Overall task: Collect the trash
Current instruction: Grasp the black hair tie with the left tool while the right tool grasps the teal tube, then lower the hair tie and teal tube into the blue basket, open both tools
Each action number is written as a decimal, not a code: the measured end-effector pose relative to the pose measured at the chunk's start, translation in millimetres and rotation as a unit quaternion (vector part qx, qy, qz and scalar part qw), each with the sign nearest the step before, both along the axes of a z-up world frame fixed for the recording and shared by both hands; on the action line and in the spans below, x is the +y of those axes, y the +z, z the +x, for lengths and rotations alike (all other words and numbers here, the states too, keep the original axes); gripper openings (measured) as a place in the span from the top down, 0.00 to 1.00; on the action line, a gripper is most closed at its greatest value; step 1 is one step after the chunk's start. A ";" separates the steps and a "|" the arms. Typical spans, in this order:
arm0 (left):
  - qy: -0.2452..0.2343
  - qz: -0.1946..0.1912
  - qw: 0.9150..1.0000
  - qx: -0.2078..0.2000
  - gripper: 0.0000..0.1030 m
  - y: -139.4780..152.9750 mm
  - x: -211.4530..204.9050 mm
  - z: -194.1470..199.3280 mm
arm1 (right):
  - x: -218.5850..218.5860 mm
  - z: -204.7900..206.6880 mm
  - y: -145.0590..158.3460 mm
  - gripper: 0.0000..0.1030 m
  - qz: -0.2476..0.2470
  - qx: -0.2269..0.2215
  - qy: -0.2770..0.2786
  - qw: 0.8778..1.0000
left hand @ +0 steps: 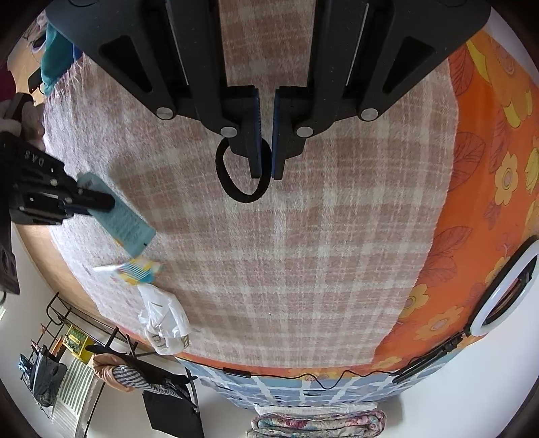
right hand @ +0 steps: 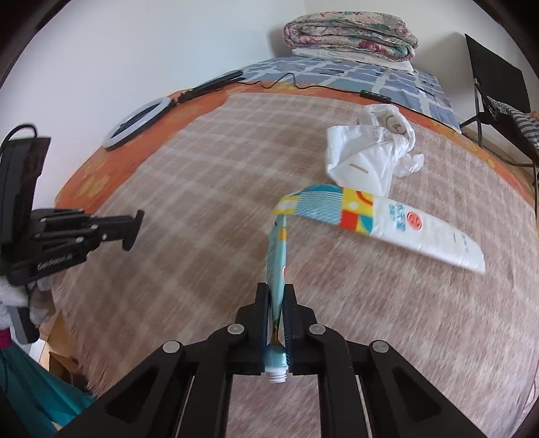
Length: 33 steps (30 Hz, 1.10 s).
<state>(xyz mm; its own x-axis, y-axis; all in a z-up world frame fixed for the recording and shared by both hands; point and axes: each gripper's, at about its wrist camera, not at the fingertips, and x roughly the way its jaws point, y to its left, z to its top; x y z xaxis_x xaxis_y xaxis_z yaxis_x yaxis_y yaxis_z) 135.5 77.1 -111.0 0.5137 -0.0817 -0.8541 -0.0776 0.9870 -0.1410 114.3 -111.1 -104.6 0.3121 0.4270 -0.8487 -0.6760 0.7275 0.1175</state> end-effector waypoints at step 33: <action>-0.071 -0.053 0.996 -0.028 0.97 46.6 -69.6 -119.5 | -49.9 -146.0 49.9 0.96 0.037 -0.007 -0.053 0.998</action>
<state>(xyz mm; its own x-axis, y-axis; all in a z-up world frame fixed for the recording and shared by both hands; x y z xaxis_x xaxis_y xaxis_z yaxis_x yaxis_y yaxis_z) 16.0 7.5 -64.5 0.5377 -0.2447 -0.8069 0.0725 0.9668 -0.2449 -31.7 -161.1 -54.7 0.3708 0.4524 -0.8110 -0.5980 0.7845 0.1642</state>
